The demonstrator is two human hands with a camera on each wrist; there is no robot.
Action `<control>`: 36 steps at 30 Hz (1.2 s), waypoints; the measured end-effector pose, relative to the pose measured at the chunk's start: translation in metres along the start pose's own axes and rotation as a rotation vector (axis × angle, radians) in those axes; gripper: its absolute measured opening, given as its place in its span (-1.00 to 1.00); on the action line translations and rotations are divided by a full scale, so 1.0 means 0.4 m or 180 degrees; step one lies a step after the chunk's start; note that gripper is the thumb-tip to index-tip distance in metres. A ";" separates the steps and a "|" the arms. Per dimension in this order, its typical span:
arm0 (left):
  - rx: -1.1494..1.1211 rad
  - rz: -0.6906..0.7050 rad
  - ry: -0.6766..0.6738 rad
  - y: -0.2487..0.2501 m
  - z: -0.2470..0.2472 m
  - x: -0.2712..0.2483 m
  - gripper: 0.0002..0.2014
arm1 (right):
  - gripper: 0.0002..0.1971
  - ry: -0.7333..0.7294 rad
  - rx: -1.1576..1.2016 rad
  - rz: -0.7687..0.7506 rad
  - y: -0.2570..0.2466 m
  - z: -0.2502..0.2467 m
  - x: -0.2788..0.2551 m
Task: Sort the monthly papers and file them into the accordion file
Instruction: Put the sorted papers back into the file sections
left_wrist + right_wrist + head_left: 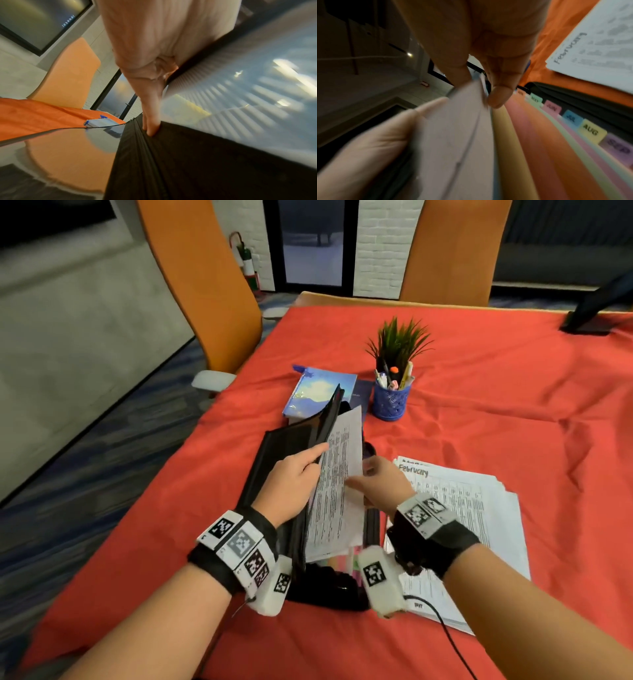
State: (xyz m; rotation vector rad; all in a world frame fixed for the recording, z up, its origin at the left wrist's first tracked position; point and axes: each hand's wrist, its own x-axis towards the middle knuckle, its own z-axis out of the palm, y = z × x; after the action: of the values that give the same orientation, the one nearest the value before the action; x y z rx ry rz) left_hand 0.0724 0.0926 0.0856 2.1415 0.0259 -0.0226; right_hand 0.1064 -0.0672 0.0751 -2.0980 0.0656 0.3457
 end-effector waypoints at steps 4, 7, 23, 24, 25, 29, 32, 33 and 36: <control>-0.0017 -0.0039 -0.0109 0.006 -0.012 -0.004 -0.53 | -0.87 -0.0285 -0.0071 -0.0114 0.020 -0.003 -0.040; 0.0197 -0.0028 -0.0219 0.030 -0.003 -0.011 -0.51 | -0.89 -0.0507 -0.0278 -0.0250 0.021 0.035 -0.038; 0.1875 0.0043 -0.0397 0.062 0.029 -0.023 0.02 | -0.63 0.0679 -0.1327 0.1360 0.434 -0.309 -0.087; 0.1940 0.0133 -0.0372 0.062 0.028 -0.022 -0.07 | -0.55 0.0619 -0.1371 0.1521 0.456 -0.304 -0.104; 0.1966 0.0169 -0.0351 0.062 0.027 -0.020 -0.13 | -0.48 0.0591 -0.1410 0.1635 0.473 -0.297 -0.117; 0.1931 0.0048 -0.0369 0.074 0.015 -0.012 -0.23 | -0.23 0.0833 -0.1402 0.1666 0.519 -0.275 -0.130; 0.1470 -0.0093 -0.0244 0.068 -0.004 -0.007 -0.29 | -0.31 0.0971 -0.1159 0.1662 0.516 -0.288 -0.132; 0.1231 -0.0129 -0.0160 0.060 -0.015 -0.007 -0.31 | -0.43 0.1036 -0.1094 0.1644 0.517 -0.291 -0.135; 0.0549 -0.0146 0.0045 0.038 -0.049 -0.016 -0.32 | -0.87 0.1290 -0.1159 0.1483 0.518 -0.295 -0.148</control>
State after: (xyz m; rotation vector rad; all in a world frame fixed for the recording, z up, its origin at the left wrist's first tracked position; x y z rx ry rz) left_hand 0.0665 0.1008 0.1089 2.3132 0.0840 -0.0378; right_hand 0.0375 -0.2814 -0.0231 -2.4766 0.7919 0.2097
